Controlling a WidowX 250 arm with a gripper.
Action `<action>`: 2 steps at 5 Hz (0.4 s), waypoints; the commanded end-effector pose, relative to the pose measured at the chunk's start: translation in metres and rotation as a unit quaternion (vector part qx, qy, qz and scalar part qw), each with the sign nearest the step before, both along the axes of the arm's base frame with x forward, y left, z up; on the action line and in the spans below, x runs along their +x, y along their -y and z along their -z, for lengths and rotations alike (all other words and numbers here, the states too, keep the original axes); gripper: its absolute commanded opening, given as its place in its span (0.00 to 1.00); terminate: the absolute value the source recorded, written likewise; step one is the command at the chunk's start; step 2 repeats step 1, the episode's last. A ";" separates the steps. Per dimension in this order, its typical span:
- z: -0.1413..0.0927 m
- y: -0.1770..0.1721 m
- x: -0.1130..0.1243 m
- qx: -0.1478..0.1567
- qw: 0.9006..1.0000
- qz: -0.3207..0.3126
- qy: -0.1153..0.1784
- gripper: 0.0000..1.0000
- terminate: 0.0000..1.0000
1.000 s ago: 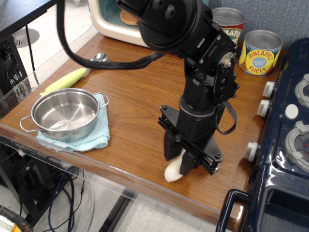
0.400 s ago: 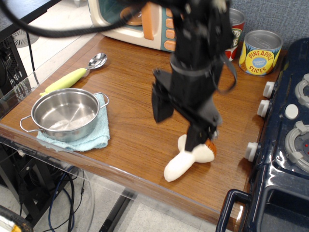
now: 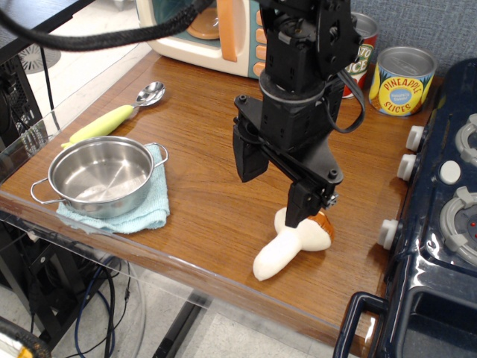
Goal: Put the mushroom near the front edge of the table
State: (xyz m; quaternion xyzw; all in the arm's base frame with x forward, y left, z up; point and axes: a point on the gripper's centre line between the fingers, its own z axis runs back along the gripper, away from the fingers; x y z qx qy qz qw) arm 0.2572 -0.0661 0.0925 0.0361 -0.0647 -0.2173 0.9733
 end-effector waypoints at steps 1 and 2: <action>-0.013 0.000 -0.003 -0.007 1.000 -0.002 0.021 1.00 1.00; -0.013 0.000 -0.003 -0.007 1.000 -0.002 0.021 1.00 1.00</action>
